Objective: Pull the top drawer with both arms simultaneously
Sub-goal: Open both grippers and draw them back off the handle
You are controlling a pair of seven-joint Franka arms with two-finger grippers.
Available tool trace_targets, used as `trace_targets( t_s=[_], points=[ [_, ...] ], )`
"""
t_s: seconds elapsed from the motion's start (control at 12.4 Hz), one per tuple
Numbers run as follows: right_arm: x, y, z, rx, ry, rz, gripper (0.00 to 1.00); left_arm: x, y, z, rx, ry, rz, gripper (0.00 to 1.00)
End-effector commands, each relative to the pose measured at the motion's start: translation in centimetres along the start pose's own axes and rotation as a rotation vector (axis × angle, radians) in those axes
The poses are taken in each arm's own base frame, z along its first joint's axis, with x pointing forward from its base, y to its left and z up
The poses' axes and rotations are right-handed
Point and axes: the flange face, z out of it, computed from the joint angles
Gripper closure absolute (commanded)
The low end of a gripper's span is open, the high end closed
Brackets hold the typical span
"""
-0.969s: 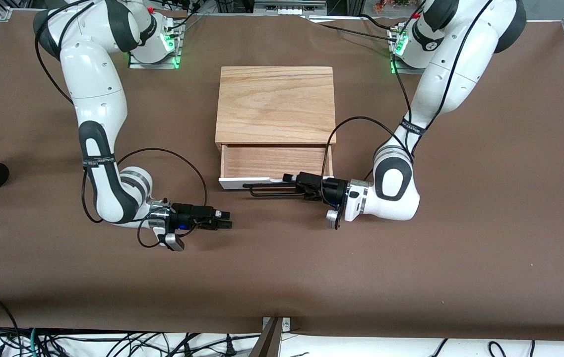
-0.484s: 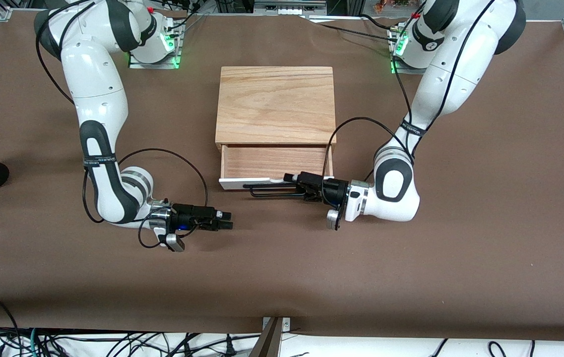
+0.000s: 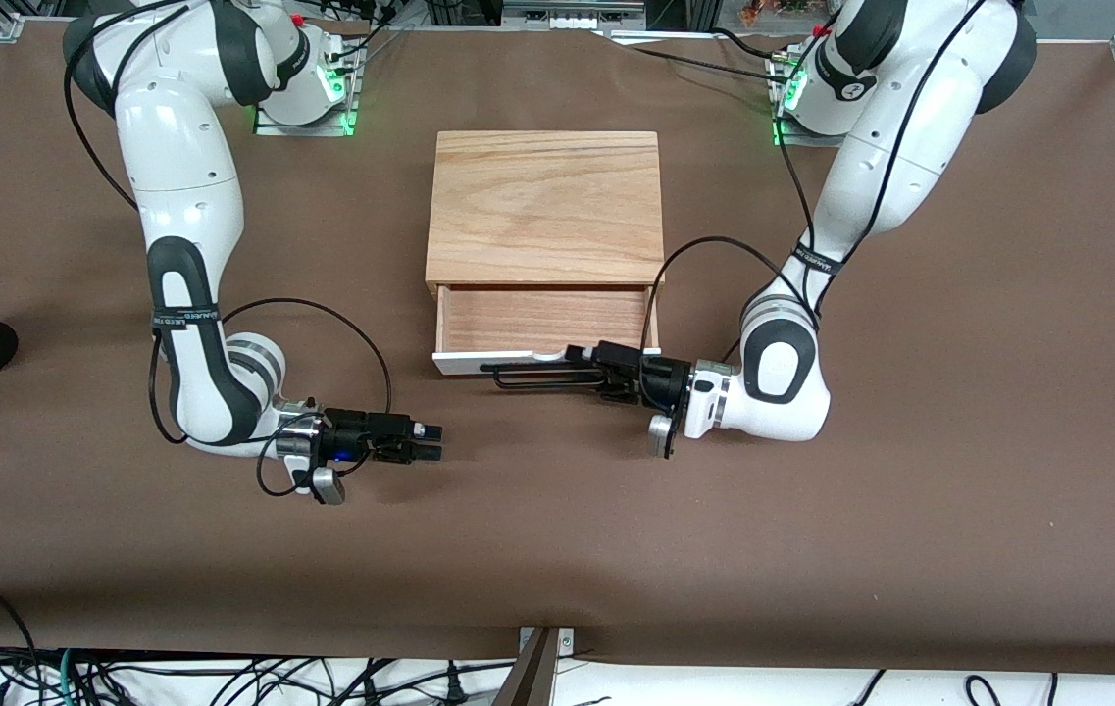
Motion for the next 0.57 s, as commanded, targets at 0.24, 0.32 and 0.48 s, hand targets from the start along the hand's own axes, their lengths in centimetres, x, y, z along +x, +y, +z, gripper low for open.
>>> trace_targets(
  t_s=[0.24, 0.32, 0.48],
  points=[
    [1.9, -1.5, -2.1, -0.108, -0.058, -0.062, 0.0, -0.8, -3.6, -1.0, 0.078, -0.011, 0.024, 0.0],
    [1.9, -1.7, -2.4, -0.13, -0.075, -0.071, 0.0, -0.1, -2.1, -1.2, 0.074, -0.001, 0.014, 0.0],
    [3.0, -2.6, -3.8, -0.201, -0.11, -0.075, 0.0, 1.3, 1.3, -2.3, 0.071, 0.017, -0.049, 0.0]
  ],
)
